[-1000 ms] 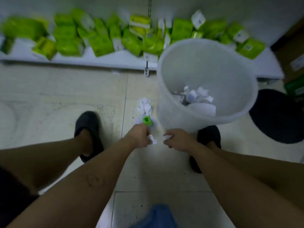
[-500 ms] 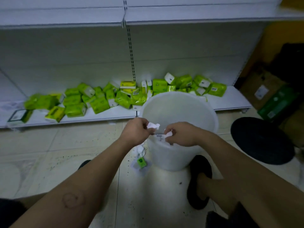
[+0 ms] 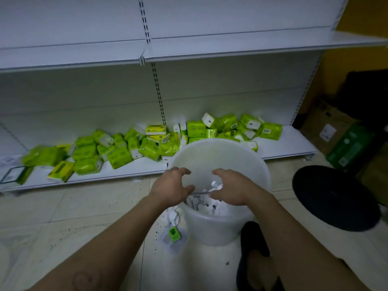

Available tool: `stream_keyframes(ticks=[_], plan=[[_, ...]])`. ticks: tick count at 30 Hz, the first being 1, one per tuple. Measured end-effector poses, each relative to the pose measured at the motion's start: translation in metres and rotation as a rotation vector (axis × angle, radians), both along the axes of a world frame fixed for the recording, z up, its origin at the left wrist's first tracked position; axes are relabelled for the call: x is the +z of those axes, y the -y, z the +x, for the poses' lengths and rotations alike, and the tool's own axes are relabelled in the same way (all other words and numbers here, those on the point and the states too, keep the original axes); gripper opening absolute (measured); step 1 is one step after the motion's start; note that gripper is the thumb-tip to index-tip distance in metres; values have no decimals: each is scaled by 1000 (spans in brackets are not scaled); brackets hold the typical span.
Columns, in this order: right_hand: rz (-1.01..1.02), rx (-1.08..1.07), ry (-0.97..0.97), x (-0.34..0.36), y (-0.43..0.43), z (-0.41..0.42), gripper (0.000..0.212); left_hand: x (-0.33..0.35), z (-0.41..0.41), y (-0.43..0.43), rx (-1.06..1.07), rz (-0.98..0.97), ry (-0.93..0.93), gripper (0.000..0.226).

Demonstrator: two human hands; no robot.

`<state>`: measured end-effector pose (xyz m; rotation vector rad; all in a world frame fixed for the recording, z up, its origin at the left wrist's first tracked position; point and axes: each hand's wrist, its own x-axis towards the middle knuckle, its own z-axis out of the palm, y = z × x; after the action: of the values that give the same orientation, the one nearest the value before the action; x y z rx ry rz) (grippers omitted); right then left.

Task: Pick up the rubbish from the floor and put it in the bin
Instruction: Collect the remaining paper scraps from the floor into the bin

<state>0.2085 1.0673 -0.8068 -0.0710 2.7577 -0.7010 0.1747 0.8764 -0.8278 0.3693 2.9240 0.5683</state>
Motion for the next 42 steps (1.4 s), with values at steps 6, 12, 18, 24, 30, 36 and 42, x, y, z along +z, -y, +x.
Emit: stream_keyframes(ticks=[6,12,18,24,30,36,42], plan=[[-82,0,-85,-13,55,23,68,-6,23,55,53,21,21,57],[-76,206,127,-64,111,34,51,-45,42,115,177,33,154,57],[-51,146,379,-144,138,30,62,-109,43,144,252,61,326,60],[-29,84,510,-235,157,19,61,-195,19,153,254,42,497,57],[19,85,532,-308,159,-9,52,-266,-30,141,267,105,531,46],[140,163,415,-372,167,-45,42,-329,-83,118,147,178,517,38],[163,173,322,-405,177,-48,58,-373,-83,109,90,135,549,38]])
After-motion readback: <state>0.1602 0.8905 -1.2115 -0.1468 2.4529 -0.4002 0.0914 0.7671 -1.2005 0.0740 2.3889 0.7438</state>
